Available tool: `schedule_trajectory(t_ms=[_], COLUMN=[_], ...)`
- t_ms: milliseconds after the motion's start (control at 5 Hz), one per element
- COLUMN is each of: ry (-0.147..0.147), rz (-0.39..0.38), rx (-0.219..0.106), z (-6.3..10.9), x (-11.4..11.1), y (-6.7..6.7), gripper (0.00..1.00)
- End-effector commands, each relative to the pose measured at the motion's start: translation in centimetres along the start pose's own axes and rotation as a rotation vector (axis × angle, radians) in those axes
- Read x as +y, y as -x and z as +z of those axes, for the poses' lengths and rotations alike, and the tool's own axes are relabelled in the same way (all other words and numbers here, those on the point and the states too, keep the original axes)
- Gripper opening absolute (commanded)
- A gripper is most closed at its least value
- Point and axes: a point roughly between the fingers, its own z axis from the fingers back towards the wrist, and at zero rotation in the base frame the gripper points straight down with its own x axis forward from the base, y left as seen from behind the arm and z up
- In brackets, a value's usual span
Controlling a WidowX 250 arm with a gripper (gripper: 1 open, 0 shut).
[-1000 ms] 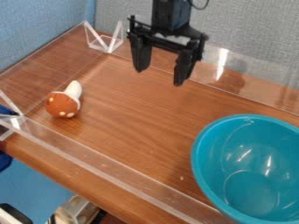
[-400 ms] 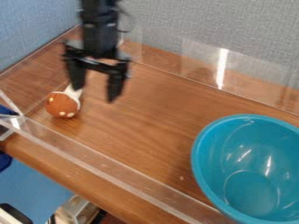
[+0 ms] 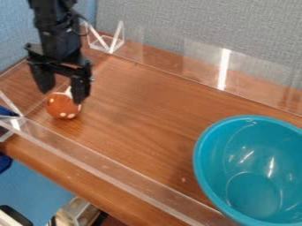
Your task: Put the mushroom in the blue bowl
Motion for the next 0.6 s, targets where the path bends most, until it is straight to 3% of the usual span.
schedule_trajectory(t_ms=[0,400], ry=[-0.024,-0.019], rz=[0.005,0.014], rx=[-0.086,-0.133], z=[0.5,-1.3], x=[1.2,2.2], y=[-0.3,-0.7], gripper=[1.0,1.0])
